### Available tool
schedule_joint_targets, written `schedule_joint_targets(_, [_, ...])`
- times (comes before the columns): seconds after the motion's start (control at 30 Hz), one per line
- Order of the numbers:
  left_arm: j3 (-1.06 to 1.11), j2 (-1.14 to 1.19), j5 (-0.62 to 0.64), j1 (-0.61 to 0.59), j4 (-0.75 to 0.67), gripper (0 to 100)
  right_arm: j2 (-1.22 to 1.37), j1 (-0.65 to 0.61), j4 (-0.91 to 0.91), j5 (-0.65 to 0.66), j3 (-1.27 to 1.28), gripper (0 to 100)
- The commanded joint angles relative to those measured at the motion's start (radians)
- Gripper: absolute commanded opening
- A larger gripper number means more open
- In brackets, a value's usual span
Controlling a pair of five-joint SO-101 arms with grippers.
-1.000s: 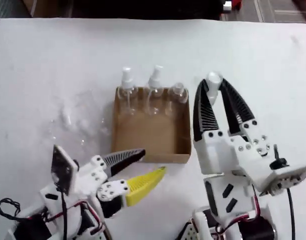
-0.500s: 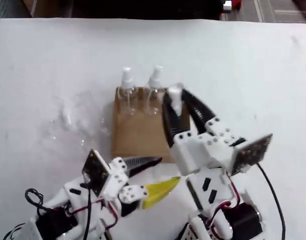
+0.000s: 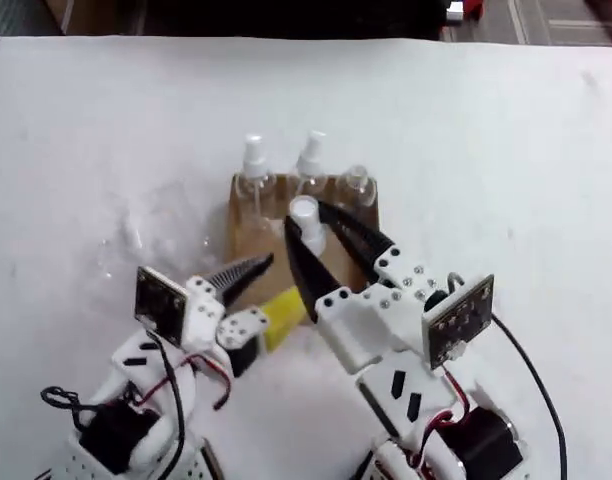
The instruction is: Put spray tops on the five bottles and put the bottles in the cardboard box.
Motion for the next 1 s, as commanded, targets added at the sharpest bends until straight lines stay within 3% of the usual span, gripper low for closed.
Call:
schedule_joint_targets(0.0, [0.028, -0.008, -0.009, -0.051, -0.109, 21, 0.004, -0.013, 0.002, 0.015, -0.011, 1.5])
schedule_joint_targets(0.2, [0.002, -0.010, -0.015, 0.071, 0.008, 21, 0.005, 0.070, -0.045, 0.015, 0.012, 1.5])
schedule_joint_targets(0.33, [-0.037, -0.010, -0.009, 0.042, 0.029, 21, -0.002, 0.125, -0.127, 0.006, 0.103, 1.5])
schedule_joint_targets(0.63, [0.063, -0.010, -0.008, -0.031, -0.115, 21, -0.002, -0.079, -0.090, 0.017, 0.118, 1.5])
schedule_joint_targets(0.83, [0.104, -0.010, -0.002, -0.171, -0.259, 21, -0.002, -0.041, -0.018, 0.017, 0.054, 1.5])
schedule_joint_targets(0.97, [0.109, -0.010, 0.035, -0.185, -0.270, 21, -0.002, -0.022, -0.004, 0.017, 0.048, 1.5])
